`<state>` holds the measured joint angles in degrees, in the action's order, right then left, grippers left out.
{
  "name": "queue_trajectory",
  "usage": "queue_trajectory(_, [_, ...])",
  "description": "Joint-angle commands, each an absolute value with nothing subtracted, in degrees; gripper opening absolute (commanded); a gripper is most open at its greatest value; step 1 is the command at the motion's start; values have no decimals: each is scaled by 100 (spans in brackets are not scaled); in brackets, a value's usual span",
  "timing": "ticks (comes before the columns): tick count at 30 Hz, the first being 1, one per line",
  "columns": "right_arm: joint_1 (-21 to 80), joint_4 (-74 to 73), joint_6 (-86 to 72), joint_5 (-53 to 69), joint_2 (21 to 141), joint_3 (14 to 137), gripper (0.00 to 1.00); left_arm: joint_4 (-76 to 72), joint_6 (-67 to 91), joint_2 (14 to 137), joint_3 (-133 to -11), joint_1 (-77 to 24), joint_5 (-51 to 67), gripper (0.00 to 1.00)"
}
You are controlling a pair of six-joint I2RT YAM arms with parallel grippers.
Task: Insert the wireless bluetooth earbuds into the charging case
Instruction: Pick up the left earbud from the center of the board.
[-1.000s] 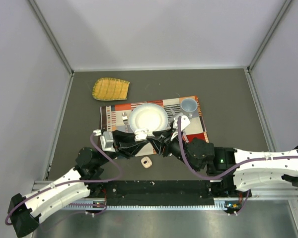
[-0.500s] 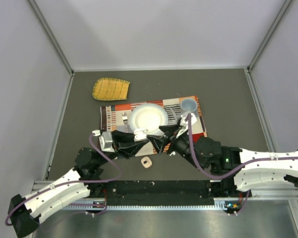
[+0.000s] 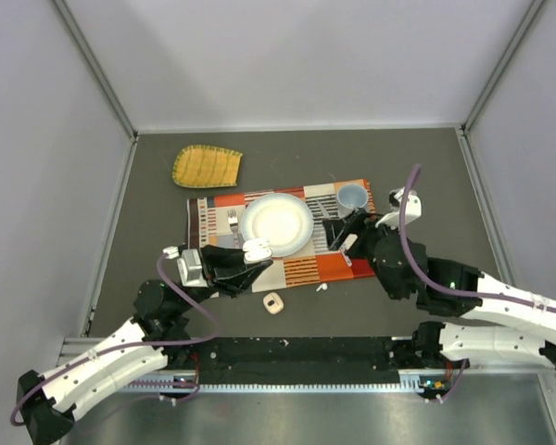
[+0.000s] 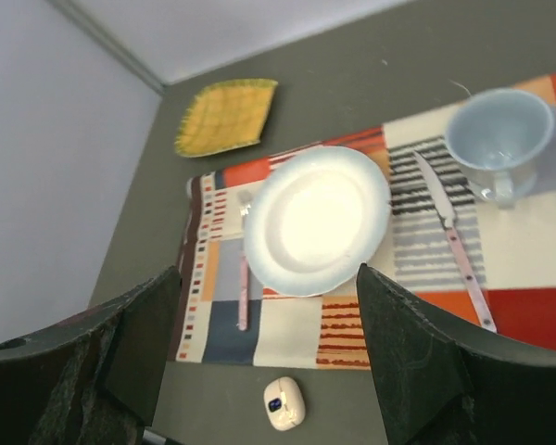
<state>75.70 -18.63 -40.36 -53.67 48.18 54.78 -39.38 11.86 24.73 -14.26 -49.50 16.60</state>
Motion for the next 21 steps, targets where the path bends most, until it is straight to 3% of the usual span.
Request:
queue_trajectory(1, [6314, -3129, -5948, -3645, 4799, 5195, 75, -4156, 1134, 2356, -1617, -4948, 1670, 0])
queue_trajectory(12, [6144, -4131, -7513, -2883, 6055, 4852, 76, -4087, 1160, 2109, -1538, -4939, 1538, 0])
queue_trajectory(21, [6083, -4535, -9779, -2541, 6565, 4545, 68, -3911, 1204, 1934, -1468, -4948, 1398, 0])
